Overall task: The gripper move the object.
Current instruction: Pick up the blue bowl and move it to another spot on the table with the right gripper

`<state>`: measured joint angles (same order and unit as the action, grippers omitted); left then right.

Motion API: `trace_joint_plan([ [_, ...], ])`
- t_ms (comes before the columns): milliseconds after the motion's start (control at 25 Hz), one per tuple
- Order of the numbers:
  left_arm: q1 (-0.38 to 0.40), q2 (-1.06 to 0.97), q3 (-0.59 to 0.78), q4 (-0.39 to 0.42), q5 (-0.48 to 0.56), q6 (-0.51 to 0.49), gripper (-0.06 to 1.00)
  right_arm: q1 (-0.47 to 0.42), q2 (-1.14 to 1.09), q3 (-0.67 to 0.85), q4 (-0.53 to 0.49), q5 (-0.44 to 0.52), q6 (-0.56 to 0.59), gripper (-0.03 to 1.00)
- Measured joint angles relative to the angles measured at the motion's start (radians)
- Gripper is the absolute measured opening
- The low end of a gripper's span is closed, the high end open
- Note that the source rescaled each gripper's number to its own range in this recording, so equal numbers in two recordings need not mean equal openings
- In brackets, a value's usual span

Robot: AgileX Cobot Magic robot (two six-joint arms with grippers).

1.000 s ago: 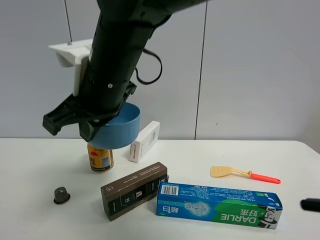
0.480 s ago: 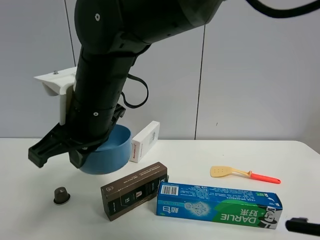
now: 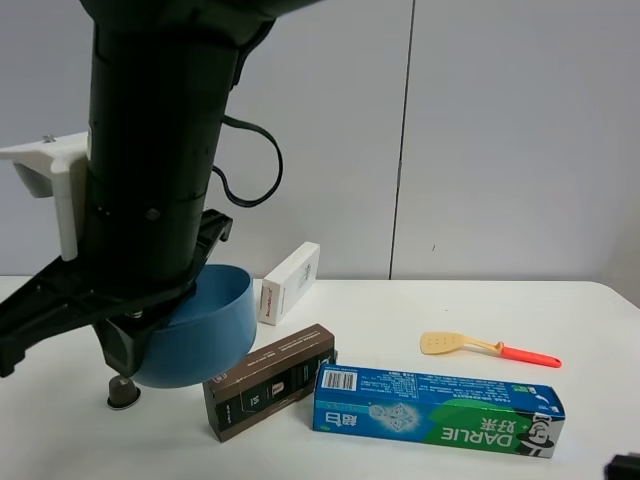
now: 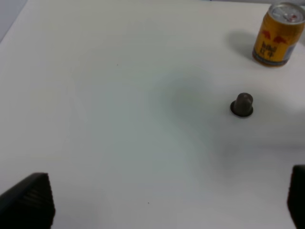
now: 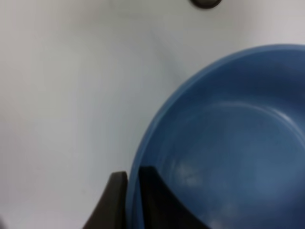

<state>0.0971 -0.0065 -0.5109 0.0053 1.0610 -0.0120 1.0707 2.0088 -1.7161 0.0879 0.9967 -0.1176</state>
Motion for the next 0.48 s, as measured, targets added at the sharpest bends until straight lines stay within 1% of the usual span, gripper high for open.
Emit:
trace_joint_plan([
  [80, 0.0, 0.0, 0.0, 0.0, 0.0, 0.0, 1.0, 0.001, -0.004, 0.005, -0.001, 0.038, 0.013, 0.0],
  [160, 0.0, 0.0, 0.0, 0.0, 0.0, 0.0, 1.0, 0.001, -0.017, 0.04, -0.001, 0.042, 0.016, 0.0],
  [240, 0.0, 0.0, 0.0, 0.0, 0.0, 0.0, 1.0, 0.001, -0.04, 0.106, -0.003, 0.037, 0.016, 0.0],
  [400, 0.0, 0.0, 0.0, 0.0, 0.0, 0.0, 1.0, 0.001, -0.116, 0.273, -0.003, -0.023, 0.016, 0.0],
  [480, 0.0, 0.0, 0.0, 0.0, 0.0, 0.0, 1.0, 0.001, -0.158, 0.358, -0.003, -0.091, 0.016, 0.0],
])
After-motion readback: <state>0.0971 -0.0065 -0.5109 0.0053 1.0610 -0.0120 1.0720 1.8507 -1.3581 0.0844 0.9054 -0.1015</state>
